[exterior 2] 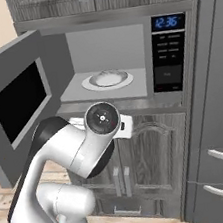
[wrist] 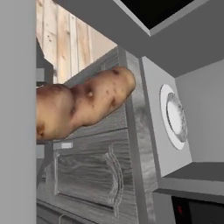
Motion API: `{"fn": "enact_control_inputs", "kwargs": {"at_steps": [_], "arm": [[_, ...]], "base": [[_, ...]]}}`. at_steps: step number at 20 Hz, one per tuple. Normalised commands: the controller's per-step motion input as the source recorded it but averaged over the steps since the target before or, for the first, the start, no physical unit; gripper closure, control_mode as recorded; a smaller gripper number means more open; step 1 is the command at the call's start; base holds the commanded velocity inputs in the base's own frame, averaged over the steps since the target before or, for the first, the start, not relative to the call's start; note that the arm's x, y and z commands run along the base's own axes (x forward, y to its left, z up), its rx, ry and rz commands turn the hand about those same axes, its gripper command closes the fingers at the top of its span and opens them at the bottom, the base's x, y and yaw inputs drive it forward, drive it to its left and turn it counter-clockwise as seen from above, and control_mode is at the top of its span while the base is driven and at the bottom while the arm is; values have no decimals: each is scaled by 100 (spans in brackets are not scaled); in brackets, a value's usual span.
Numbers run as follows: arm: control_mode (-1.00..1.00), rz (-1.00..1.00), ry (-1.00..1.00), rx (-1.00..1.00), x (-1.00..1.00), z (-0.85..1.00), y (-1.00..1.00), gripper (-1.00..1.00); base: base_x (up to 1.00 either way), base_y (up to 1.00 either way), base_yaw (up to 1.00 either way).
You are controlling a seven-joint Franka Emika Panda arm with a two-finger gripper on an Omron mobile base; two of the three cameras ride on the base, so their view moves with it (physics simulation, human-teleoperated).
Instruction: Retrieve the reheated potato from the microwave, then place the potato, cheese, and condiment on the cutting board.
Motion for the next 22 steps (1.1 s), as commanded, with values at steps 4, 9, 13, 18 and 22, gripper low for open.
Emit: {"fn": "enact_control_inputs", "kwargs": {"at_steps": [4, 9, 13, 18, 22], "arm": [[100, 0, 0, 0, 0, 0, 0, 100], [100, 0, 0, 0, 0, 0, 0, 100], [100, 0, 0, 0, 0, 0, 0, 100], [100, 0, 0, 0, 0, 0, 0, 100], [100, 0, 0, 0, 0, 0, 0, 100]], "base": [[-61, -25, -16], [-5, -12, -76], [0, 0, -93], [0, 0, -97], [0, 0, -98]]}}
